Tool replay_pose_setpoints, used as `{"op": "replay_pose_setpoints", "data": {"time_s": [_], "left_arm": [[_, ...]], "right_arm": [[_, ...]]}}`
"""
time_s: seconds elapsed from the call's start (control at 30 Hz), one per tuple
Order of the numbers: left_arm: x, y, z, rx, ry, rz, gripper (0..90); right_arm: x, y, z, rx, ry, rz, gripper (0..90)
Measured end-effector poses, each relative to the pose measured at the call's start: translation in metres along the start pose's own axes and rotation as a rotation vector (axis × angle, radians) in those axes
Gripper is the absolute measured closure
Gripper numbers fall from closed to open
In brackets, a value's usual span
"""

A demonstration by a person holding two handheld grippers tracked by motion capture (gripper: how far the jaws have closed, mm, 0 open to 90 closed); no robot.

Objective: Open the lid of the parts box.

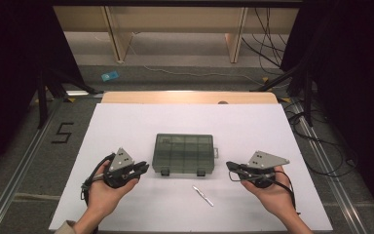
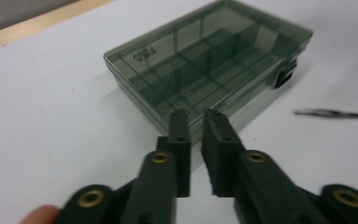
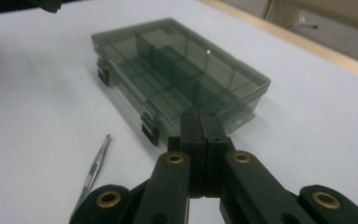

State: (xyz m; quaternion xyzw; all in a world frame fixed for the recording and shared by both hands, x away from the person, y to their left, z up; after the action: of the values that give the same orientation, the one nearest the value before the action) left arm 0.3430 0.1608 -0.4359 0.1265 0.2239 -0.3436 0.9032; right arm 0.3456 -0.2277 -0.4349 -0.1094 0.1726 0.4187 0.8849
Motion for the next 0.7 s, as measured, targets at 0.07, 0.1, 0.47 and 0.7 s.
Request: {"op": "replay_pose_setpoints", "data": {"time_s": [0.07, 0.1, 0.47, 0.7], "left_arm": [[0.01, 0.003, -0.002, -0.016, 0.016, -0.009, 90.0], [0.014, 0.005, -0.003, -0.027, 0.032, -0.012, 90.0], [0.044, 0.023, -0.024, 0.017, 0.105, -0.067, 90.0], [0.045, 0.019, -0.024, 0.061, 0.134, -0.08, 89.9]], "right_arm": [[0.014, -0.005, -0.004, 0.015, 0.039, 0.011, 90.0], [0.019, -0.007, -0.005, 0.012, 0.054, 0.012, 90.0], [0.05, -0.01, -0.022, 0.039, 0.181, 0.05, 90.0], [0.054, -0.009, -0.023, 0.035, 0.196, 0.055, 90.0]]}}
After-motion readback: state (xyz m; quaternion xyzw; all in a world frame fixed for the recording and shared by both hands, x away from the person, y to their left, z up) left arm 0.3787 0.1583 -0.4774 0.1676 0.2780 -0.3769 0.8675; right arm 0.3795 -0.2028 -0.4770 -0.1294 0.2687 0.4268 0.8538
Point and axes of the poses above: each handheld gripper's, and its own axes: x roughly forward along the jaws, z roughly out of its top, y roughly to its left, the point moved 1 cm from there along x, roughly forward along the jaws, and after that the axes turned 8 degrees about -y, right-handed, at the moved point
